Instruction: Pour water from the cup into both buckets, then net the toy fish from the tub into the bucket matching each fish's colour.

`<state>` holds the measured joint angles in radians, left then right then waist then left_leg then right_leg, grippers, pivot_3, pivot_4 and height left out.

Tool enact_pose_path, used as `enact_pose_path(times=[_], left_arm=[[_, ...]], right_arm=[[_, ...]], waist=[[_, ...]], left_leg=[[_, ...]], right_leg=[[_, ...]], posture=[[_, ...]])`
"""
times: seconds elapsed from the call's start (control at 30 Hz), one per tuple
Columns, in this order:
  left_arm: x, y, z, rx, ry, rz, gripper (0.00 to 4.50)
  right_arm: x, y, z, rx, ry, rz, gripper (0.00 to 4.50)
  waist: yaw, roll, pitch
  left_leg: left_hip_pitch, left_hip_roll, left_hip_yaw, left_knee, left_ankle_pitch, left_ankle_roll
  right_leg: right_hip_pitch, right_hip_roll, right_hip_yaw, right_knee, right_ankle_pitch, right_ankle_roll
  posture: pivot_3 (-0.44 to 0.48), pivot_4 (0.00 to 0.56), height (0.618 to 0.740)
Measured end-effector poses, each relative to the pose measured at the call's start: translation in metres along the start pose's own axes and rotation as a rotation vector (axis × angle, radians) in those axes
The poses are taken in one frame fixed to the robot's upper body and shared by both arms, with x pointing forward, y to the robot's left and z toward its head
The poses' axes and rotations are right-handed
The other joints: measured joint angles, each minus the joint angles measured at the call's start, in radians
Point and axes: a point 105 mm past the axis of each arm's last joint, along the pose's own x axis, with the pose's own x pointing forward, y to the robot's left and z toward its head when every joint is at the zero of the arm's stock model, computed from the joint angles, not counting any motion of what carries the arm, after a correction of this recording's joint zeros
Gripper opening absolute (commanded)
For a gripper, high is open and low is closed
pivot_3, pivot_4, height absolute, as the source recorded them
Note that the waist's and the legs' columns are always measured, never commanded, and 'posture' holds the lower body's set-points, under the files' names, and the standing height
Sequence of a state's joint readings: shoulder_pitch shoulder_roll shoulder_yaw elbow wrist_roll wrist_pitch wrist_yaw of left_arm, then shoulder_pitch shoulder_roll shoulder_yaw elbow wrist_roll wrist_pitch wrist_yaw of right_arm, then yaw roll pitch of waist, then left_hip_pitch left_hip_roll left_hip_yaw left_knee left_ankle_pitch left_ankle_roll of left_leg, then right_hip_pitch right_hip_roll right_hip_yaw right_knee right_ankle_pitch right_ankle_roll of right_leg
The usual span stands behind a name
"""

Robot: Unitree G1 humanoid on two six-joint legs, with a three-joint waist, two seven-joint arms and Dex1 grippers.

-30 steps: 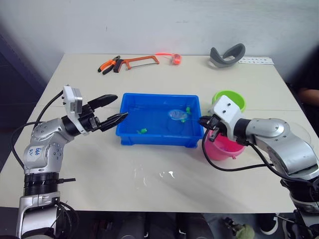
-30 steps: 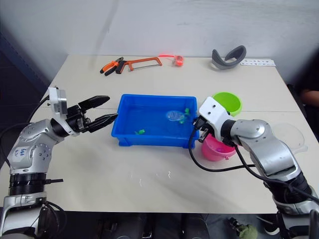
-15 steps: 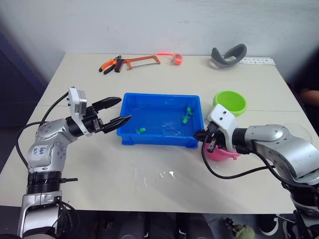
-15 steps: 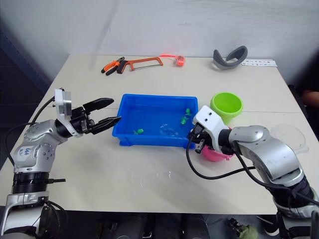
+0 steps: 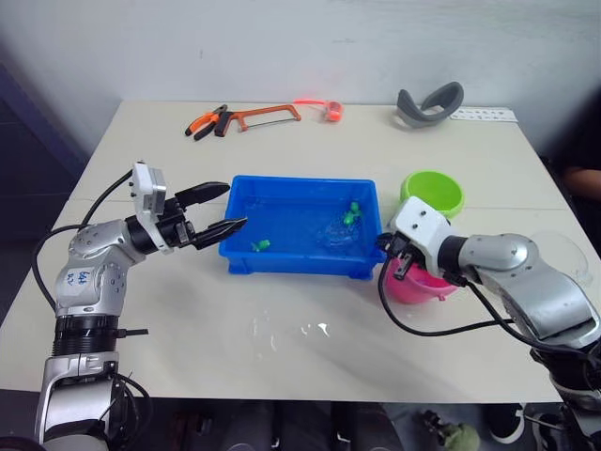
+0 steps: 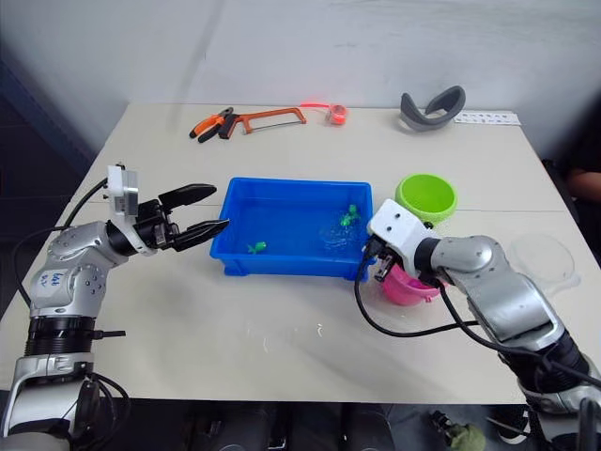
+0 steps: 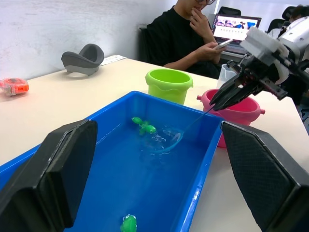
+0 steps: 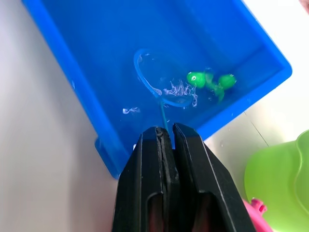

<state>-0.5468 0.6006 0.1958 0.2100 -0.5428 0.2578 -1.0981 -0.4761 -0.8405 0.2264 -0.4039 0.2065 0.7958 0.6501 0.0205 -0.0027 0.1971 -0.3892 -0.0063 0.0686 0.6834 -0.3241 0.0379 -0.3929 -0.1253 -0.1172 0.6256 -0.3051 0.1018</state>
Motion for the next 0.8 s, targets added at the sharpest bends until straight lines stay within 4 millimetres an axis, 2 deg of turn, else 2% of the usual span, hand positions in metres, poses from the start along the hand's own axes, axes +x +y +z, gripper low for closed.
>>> enact_pose_path(times=[0.23, 0.37, 0.8], left_arm=[[0.002, -0.001, 0.0, 0.003, -0.002, -0.007, 4.44], [0.004, -0.001, 0.003, 0.014, -0.008, -0.015, 4.44], [0.005, -0.001, 0.003, 0.014, -0.008, -0.016, 4.44]], right_arm=[[0.002, -0.001, -0.008, -0.045, 0.005, -0.022, 0.0], [0.007, 0.003, -0.011, -0.009, 0.004, -0.009, 0.0], [0.018, -0.008, -0.01, -0.047, -0.025, -0.093, 0.0]], waist=[[0.0, 0.0, 0.0], [0.0, 0.0, 0.0], [0.0, 0.0, 0.0]], left_leg=[[0.0, 0.0, 0.0, 0.0, 0.0, 0.0], [0.0, 0.0, 0.0, 0.0, 0.0, 0.0], [0.0, 0.0, 0.0, 0.0, 0.0, 0.0]], right_leg=[[0.0, 0.0, -0.001, 0.0, 0.0, 0.0], [0.0, 0.0, -0.001, 0.0, 0.0, 0.0], [0.0, 0.0, -0.003, 0.0, 0.0, 0.0]], posture=[[0.0, 0.15, 0.74], [0.0, 0.15, 0.74], [0.0, 0.15, 0.74]])
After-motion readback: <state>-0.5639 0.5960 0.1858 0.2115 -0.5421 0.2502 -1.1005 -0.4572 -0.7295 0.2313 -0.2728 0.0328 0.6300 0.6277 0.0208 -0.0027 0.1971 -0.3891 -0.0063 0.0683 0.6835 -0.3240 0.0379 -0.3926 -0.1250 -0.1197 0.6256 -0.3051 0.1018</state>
